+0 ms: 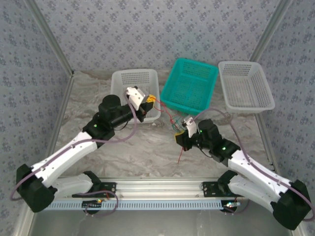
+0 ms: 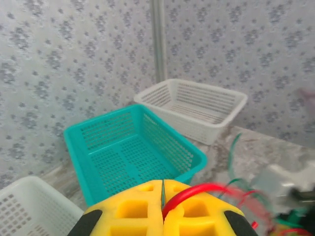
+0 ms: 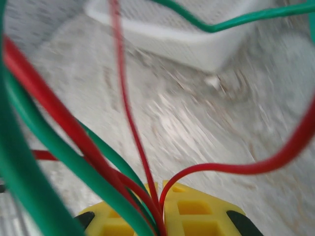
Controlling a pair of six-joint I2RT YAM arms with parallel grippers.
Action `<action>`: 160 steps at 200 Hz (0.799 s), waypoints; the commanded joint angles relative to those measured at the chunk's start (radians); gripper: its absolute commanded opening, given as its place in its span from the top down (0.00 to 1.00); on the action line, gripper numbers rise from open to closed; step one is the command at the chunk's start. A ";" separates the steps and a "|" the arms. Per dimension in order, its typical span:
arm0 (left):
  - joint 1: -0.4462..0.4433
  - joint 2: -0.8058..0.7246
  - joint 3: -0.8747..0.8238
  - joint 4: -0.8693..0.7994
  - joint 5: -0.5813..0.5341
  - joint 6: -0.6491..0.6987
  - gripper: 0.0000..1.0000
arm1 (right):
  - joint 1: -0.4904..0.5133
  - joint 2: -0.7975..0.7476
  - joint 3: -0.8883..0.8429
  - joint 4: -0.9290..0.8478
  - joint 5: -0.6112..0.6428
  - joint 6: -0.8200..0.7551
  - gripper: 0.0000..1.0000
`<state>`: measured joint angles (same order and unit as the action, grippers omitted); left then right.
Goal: Untangle the cables
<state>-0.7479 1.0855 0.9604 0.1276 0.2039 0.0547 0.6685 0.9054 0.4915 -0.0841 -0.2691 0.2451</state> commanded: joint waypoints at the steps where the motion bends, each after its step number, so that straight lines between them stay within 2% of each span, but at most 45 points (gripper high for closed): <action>1: -0.014 -0.002 0.032 -0.018 0.045 -0.043 1.00 | 0.002 0.054 -0.041 0.004 0.175 0.106 0.88; 10: -0.029 0.012 0.020 -0.016 0.082 -0.027 1.00 | 0.002 0.075 -0.045 0.003 0.191 0.129 0.84; 22: -0.052 0.038 -0.008 -0.011 0.083 -0.014 1.00 | 0.002 0.098 -0.047 -0.004 0.214 0.161 0.65; 31: -0.063 0.060 -0.033 0.002 0.072 -0.016 1.00 | 0.001 0.108 -0.040 -0.026 0.240 0.190 0.59; 37: -0.067 0.072 -0.051 0.017 0.062 -0.028 1.00 | 0.000 0.113 -0.034 -0.051 0.260 0.208 0.50; 44: -0.070 0.086 -0.073 0.038 0.056 -0.043 1.00 | 0.000 0.117 -0.024 -0.084 0.278 0.223 0.43; 81: -0.089 0.120 -0.126 0.072 -0.006 -0.068 1.00 | -0.001 0.057 0.019 -0.186 0.198 0.198 0.35; 83: -0.089 0.121 -0.126 0.070 -0.011 -0.068 1.00 | 0.000 0.047 0.017 -0.186 0.193 0.198 0.29; 87: -0.090 0.123 -0.127 0.066 -0.020 -0.069 1.00 | 0.000 0.026 0.014 -0.185 0.184 0.197 0.12; 96: -0.090 0.128 -0.127 0.059 -0.031 -0.066 1.00 | 0.001 -0.027 0.002 -0.181 0.169 0.195 0.01; 132: -0.091 0.113 -0.123 0.050 -0.046 -0.066 1.00 | 0.000 -0.215 -0.019 -0.128 0.104 0.126 0.02; 160: -0.090 0.097 -0.100 0.004 -0.056 -0.059 1.00 | 0.002 -0.264 -0.056 0.062 -0.020 0.046 0.05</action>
<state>-0.8326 1.2148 0.8253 0.1558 0.1661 -0.0017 0.6693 0.6659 0.4686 -0.1776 -0.1699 0.3771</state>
